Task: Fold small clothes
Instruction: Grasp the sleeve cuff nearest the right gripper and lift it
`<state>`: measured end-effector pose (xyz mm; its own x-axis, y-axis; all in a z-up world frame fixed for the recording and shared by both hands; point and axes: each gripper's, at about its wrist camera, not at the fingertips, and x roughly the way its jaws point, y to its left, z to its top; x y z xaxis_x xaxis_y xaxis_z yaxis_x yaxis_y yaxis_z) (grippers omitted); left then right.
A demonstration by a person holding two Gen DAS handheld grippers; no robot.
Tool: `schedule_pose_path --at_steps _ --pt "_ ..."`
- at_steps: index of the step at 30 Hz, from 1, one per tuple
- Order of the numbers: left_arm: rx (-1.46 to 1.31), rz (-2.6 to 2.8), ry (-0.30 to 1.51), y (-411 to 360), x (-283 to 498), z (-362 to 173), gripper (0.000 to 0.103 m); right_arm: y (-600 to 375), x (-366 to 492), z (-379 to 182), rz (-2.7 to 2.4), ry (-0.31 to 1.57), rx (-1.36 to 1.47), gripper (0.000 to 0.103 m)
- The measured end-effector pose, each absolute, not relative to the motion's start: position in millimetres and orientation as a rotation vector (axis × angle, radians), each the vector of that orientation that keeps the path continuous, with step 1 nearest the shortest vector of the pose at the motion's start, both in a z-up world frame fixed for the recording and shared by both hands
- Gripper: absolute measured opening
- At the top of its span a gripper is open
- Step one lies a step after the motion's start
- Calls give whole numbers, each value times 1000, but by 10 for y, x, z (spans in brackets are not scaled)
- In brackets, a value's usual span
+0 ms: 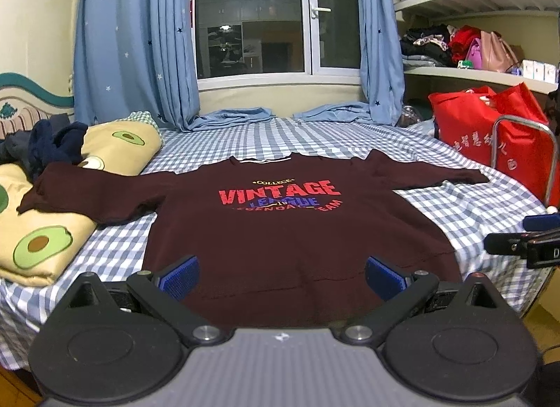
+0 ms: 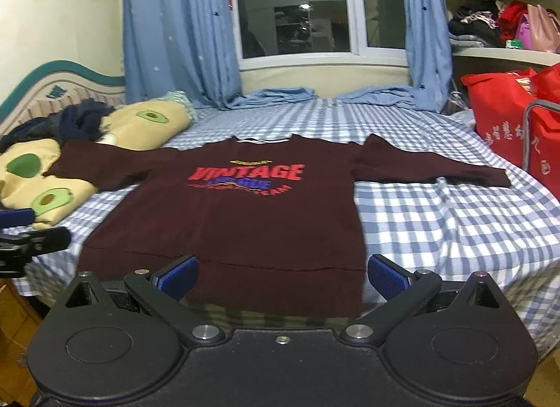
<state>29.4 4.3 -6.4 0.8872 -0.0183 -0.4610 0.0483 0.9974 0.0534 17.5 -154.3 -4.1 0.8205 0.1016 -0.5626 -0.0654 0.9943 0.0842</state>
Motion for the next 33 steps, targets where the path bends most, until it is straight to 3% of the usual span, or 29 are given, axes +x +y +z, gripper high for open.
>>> schedule_pose_path --at_steps 8,17,21,30,33 --pt "114 -35 488 64 831 -117 102 -2053 906 -264 -54 659 42 103" --pt "61 -17 548 176 1486 -246 102 -3347 1784 -515 -198 509 170 102" --pt "54 26 547 206 1747 -269 102 -3990 2224 -662 -266 491 247 96" --pt "39 63 590 172 2217 -296 102 -5359 3095 -1346 -340 554 734 86" --pt "32 56 606 137 2325 -313 102 -5564 3221 -1603 -343 481 819 85"
